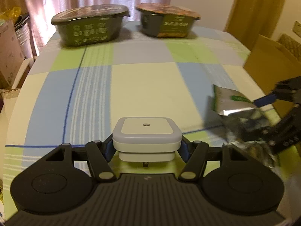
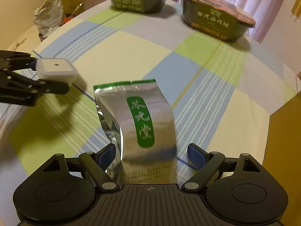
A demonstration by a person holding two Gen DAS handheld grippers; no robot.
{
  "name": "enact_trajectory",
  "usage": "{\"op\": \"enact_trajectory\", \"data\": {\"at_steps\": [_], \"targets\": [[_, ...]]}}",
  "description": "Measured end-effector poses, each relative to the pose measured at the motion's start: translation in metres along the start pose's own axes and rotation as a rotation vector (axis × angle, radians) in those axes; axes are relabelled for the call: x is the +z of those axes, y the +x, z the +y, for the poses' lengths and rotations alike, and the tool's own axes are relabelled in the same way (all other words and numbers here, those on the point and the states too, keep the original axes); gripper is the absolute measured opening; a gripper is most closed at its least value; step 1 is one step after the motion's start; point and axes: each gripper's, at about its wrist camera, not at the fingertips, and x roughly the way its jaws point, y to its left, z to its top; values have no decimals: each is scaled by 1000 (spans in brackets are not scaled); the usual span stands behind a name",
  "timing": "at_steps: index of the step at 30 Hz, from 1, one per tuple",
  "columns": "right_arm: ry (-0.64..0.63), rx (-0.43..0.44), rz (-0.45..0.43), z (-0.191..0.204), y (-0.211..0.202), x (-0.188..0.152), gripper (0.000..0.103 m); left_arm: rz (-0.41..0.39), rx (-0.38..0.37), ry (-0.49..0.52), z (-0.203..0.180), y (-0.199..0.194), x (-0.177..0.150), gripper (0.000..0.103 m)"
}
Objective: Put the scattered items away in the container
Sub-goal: 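Carry the night light and tea pouch in both tools over the cardboard box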
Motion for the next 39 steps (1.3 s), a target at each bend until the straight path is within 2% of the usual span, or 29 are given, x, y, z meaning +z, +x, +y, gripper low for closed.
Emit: {"op": "enact_trajectory", "data": {"at_steps": [9,13,14,16,18,20,22,30,39], "targets": [[28,68,-13,-3,2,-3,88,-36,-33,20,-28,-38,-11,60],[11,75,-2,2,9,-1,88,-25,-44,-2,-31,-41,-18,60],[1,71,7,4,11,-1,76,-21,-47,-7,-31,-40,-19,60],[7,75,10,5,13,-2,60,-19,-44,-10,-30,-37,-19,60],[36,62,3,5,8,-2,50,-18,-44,-12,-29,-35,-19,60],[30,42,-2,8,1,-4,46,-20,-45,-7,-30,-35,-19,60],[14,16,-9,12,-7,-8,46,-28,-45,5,-32,-37,-20,60],[84,-11,-50,22,-55,-25,46,-48,-61,19,-56,-62,-36,60],[250,-54,-122,44,-134,-72,46,-84,-82,41,-104,-118,-56,60]]}}
